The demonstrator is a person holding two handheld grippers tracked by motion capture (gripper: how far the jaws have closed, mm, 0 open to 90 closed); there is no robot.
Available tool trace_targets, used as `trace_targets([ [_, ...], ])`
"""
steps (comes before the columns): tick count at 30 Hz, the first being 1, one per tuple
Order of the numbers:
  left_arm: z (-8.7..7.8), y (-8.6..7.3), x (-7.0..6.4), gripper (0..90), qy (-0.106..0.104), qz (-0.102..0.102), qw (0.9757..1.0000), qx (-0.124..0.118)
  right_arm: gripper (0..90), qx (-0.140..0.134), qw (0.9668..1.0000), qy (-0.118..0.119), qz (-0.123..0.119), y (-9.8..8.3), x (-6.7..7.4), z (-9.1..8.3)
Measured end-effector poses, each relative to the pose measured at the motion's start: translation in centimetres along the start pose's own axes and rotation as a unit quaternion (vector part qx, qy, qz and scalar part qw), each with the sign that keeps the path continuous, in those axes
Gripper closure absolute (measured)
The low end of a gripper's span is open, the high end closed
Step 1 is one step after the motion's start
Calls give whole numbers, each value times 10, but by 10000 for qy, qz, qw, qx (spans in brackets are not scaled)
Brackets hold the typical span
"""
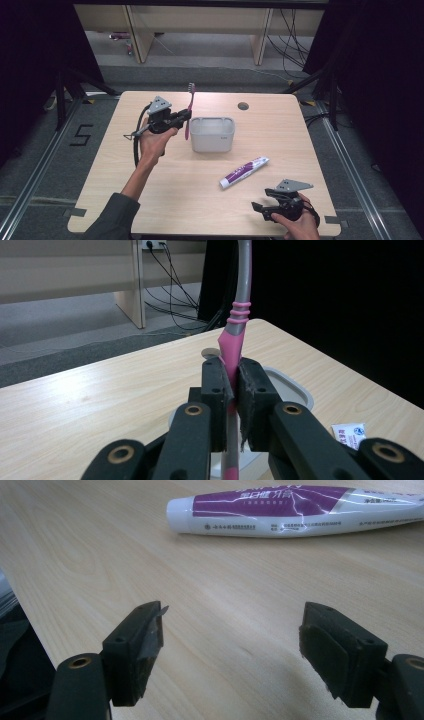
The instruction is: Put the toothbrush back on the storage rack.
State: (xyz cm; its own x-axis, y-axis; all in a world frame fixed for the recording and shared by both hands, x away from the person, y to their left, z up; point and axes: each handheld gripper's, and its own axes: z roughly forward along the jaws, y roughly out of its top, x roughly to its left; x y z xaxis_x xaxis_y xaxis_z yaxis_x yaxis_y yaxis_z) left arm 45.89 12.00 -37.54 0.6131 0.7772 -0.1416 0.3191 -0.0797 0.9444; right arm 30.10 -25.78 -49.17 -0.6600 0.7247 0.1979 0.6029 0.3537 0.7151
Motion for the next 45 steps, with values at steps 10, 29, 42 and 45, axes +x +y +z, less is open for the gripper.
trace_targets([
  [10, 21, 12, -3, 821, 77, 71, 9999, 63, 261, -17, 9999, 12, -116, 0, -1, -1],
  [29, 51, 7, 1, 821, 368, -55, 9993, -53, 261, 2, 9999, 18, -172, 0, 1, -2],
  [42, 60, -11, 9, 821, 573, -110, 9983, 34, 261, -35, 9998, 41, -203, 0, 1, -2],
  [45, 61, -14, 10, 821, 570, -141, 9983, 56, 261, -24, 9998, 36, -204, -1, 1, -2],
])
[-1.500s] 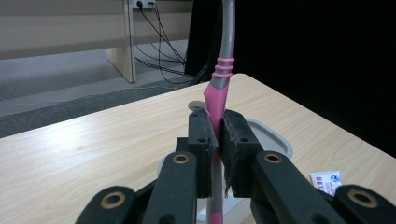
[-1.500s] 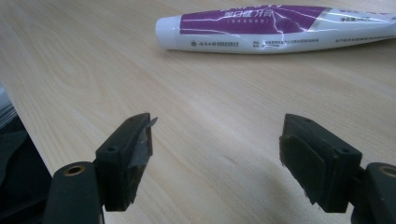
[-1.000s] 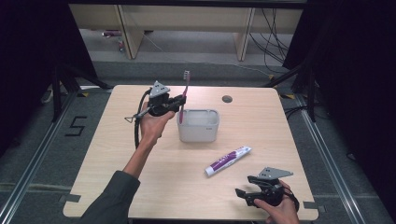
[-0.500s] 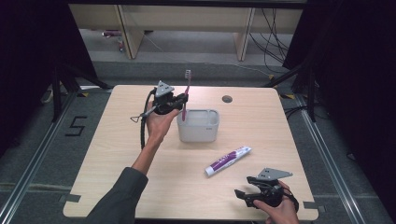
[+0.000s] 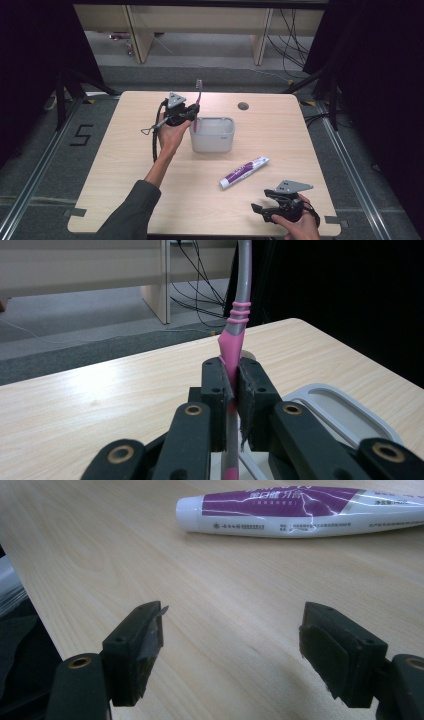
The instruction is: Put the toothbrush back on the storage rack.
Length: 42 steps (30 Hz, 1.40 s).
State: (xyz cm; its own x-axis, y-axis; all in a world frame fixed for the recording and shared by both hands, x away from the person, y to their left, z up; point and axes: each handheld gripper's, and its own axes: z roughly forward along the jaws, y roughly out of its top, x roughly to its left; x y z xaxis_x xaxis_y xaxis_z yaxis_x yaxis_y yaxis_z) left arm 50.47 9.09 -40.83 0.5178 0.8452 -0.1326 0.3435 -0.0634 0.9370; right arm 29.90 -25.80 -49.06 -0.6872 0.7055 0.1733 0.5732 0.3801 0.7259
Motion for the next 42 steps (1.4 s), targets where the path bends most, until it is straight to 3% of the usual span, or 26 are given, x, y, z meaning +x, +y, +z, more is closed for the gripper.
trace_targets([
  [9, 4, -9, 2, 820, 62, -10, 9999, 145, 261, 40, 9999, 110, 62, 0, 1, 1],
  [27, 9, -16, -1, 818, 131, 68, 9992, 359, 261, 6, 10000, 9, -1, 0, 0, 0],
  [42, 8, -24, 3, 809, 234, 152, 9984, 500, 261, 34, 10000, 44, 69, 1, 1, 1],
])
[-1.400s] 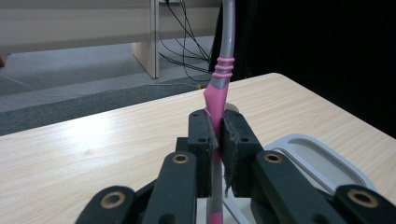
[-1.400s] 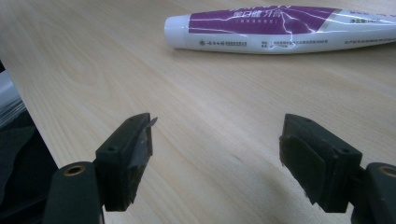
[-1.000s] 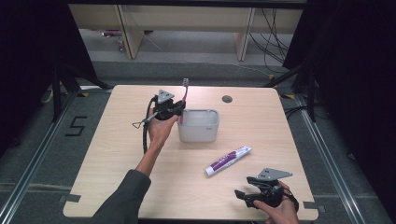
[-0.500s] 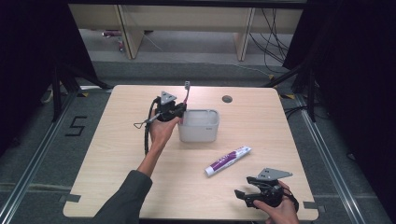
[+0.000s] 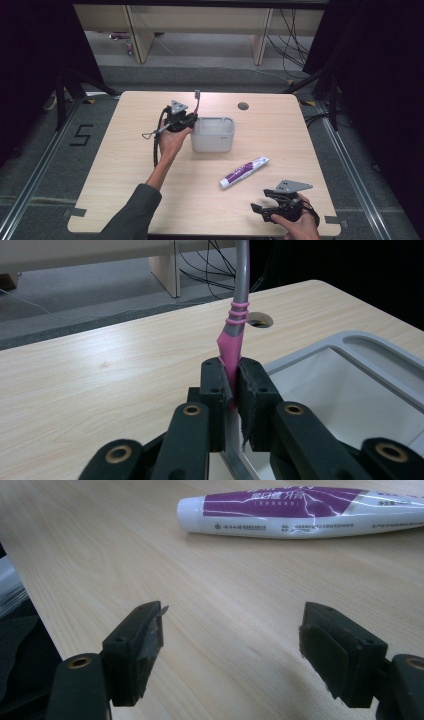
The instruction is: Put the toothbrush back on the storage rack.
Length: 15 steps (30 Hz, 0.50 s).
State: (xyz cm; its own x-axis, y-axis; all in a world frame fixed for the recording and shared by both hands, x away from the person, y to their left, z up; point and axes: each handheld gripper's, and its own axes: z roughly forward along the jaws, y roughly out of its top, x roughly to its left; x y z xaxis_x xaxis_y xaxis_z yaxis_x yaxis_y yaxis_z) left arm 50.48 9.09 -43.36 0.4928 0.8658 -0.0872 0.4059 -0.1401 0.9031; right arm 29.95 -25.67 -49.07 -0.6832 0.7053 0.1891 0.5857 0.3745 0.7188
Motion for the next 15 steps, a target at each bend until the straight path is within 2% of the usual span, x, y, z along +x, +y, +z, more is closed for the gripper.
trace_targets([
  [15, -1, 0, -3, 766, 84, 152, 9998, 42, 261, -1, 10000, 8, -1, 0, 0, 0],
])
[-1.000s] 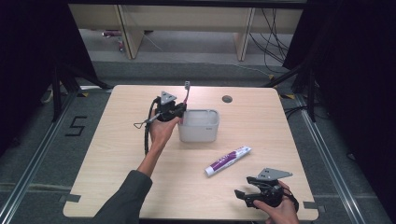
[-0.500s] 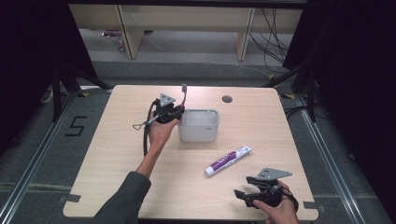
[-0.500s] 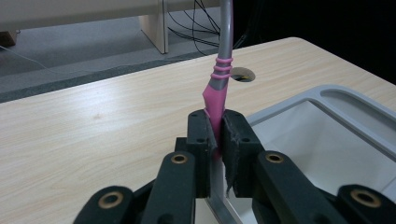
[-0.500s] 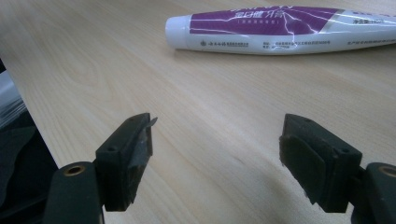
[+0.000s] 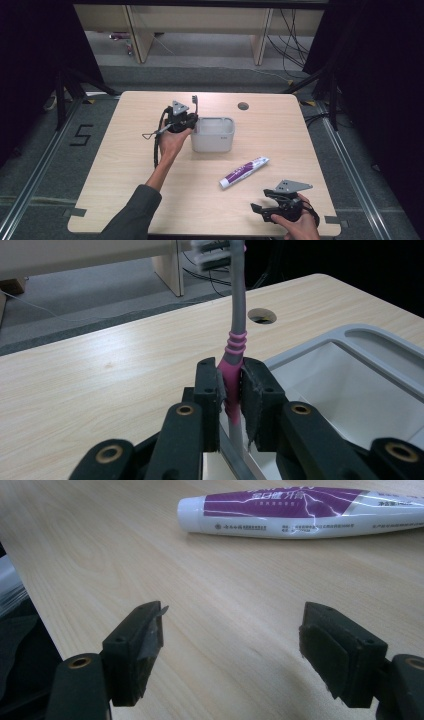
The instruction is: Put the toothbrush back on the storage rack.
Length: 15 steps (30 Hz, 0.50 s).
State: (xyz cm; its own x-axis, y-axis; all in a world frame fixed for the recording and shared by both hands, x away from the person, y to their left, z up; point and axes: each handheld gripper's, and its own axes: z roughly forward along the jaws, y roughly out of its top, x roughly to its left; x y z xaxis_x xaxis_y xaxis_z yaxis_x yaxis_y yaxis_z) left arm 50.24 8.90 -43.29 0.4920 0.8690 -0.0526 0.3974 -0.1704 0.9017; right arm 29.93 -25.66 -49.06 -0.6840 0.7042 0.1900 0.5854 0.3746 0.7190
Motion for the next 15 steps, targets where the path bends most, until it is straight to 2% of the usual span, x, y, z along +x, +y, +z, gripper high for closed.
trace_targets([
  [5, -4, 2, 0, 731, -10, 42, 10000, -1, 261, -1, 10000, -5, 1, 0, 0, 0],
  [13, -14, 6, 2, 607, 44, -44, 10000, 2, 261, -17, 10000, -8, -9, 0, -1, 0],
  [14, -15, 6, 2, 595, 37, -50, 10000, 10, 261, 24, 9999, -3, 120, 0, 2, 0],
  [15, -17, 7, 3, 582, 35, -40, 10000, 54, 261, 4, 10000, 0, 62, 0, 1, 0],
])
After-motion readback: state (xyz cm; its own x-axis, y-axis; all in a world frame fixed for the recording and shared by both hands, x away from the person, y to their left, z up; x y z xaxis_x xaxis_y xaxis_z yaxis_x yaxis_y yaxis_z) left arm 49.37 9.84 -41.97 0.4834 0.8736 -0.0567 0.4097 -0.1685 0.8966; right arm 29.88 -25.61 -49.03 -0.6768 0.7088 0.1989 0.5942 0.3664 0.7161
